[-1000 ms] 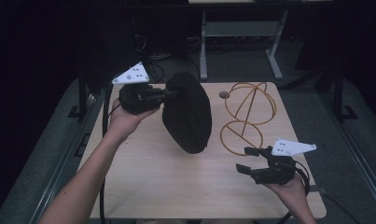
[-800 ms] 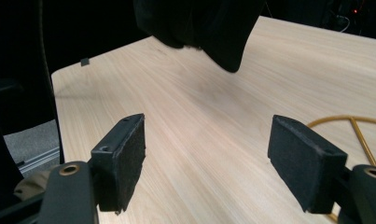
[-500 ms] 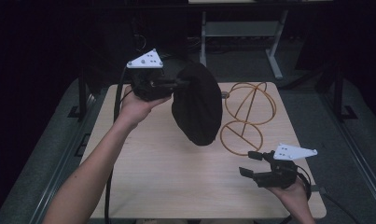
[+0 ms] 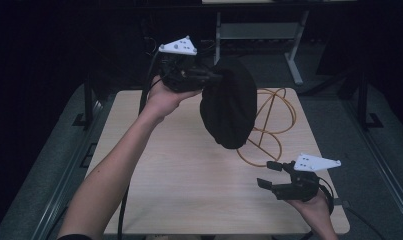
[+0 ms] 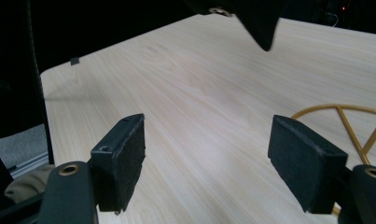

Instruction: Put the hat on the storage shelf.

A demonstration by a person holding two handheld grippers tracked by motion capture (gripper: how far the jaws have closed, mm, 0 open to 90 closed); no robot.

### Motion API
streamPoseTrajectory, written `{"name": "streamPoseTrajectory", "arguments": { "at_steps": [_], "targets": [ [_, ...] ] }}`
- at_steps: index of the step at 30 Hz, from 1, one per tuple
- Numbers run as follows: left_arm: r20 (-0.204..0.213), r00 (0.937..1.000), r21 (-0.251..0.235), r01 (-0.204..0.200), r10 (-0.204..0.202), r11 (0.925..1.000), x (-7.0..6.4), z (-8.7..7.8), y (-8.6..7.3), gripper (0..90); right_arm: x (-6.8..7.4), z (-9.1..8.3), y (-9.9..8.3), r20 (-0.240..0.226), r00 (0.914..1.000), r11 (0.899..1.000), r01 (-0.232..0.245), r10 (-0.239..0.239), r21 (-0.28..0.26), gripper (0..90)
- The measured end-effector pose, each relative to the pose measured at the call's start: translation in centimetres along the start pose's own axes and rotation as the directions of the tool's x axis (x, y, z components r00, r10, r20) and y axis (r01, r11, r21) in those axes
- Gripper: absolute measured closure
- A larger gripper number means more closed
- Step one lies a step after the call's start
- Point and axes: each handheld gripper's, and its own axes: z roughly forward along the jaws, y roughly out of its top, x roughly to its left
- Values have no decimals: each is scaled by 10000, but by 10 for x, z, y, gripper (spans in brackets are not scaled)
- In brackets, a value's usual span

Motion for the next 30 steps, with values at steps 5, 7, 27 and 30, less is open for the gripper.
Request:
{"name": "streamPoseTrajectory", "arguments": {
  "at_steps": [5, 7, 27, 30],
  "targets": [
    [266, 9996, 355, -88, 79, 9993, 2, 19, 22, 870, -2, -1, 1, -13, 10000, 10000, -14, 14, -33, 270],
    [472, 9989, 530, -71, 46, 9986, 3, 32, 35, 869, -4, -3, 0, 31, 10000, 9999, -49, 49, -126, 270],
    [1404, 9836, 2185, 811, -1136, 9725, 11, 150, 59, 867, -9, -10, -2, 125, 9997, 9992, -214, 218, -350, 267],
    [1487, 9805, 2390, 904, -1284, 9668, 8, 165, 56, 866, -8, -9, -2, 117, 9998, 9994, -157, 161, -314, 267]
  ]
}}
